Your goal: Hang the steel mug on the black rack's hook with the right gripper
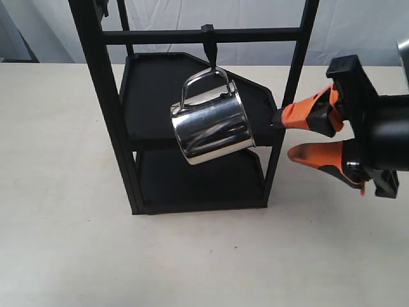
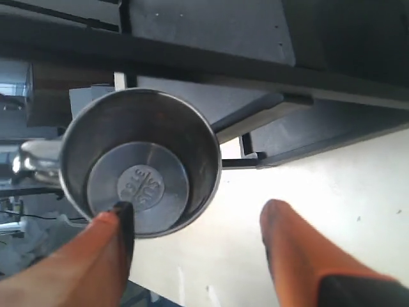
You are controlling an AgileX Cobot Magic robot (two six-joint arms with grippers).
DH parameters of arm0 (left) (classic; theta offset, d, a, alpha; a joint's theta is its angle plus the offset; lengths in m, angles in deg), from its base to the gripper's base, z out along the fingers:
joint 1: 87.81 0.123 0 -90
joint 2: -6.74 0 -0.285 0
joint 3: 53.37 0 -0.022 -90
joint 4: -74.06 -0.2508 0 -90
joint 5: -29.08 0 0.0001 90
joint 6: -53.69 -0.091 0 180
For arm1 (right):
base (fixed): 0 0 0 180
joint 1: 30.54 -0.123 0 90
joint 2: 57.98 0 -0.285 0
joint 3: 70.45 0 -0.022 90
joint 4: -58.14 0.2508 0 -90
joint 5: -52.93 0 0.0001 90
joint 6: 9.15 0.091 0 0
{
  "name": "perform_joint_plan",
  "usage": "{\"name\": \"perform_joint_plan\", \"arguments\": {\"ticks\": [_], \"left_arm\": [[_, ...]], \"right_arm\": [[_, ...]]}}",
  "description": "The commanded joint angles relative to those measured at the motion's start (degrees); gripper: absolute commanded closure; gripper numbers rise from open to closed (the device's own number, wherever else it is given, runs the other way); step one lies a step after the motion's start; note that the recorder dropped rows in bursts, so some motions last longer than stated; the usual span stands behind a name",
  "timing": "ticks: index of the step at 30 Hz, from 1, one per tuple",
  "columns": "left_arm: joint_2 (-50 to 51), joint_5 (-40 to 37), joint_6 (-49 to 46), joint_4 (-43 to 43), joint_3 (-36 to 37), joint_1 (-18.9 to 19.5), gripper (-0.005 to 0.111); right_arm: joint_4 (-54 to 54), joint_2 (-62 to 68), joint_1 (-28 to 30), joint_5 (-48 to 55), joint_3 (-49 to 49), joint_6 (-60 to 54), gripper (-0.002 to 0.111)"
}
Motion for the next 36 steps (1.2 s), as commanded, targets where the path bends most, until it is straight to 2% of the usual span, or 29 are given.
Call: {"name": "perform_joint_plan", "arguments": {"ticks": [1,7,15,22,25,28,32,36], "left_arm": [[-0.3,0.3,0.1,0.0,0.0,-0.3,0.105],[-0.3,0.3,0.1,0.0,0.0,-0.3,0.105],[-0.3,0.3,0.1,0.0,0.0,-0.3,0.105],[-0.3,0.3,0.1,0.0,0.0,-0.3,0.105],[-0.3,0.3,0.1,0.0,0.0,-0.3,0.105],[-0.3,0.3,0.1,0.0,0.0,-0.3,0.105],[-0.3,0.3,0.1,0.0,0.0,-0.3,0.105],[-0.3,0.3,0.1,0.0,0.0,-0.3,0.105]], "right_arm": [[-8.5,-7.9,0.3,0.8,0.1,-3.4,0.064],[-11.0,-19.9,0.3,5.8,0.1,-4.5,0.109],[-11.0,-28.0,0.3,5.8,0.1,-4.9,0.109],[-23.8,-32.3,0.3,-4.0,1.9,-19.4,0.109],[-29.6,-36.3,2.1,-9.3,6.3,-24.7,0.109],[-33.5,-41.7,5.4,-15.3,13.4,-25.2,0.109],[-33.7,-51.1,9.0,-19.6,23.1,-25.2,0.109],[-33.7,-56.8,12.2,-20.0,28.6,-25.2,0.109]]}}
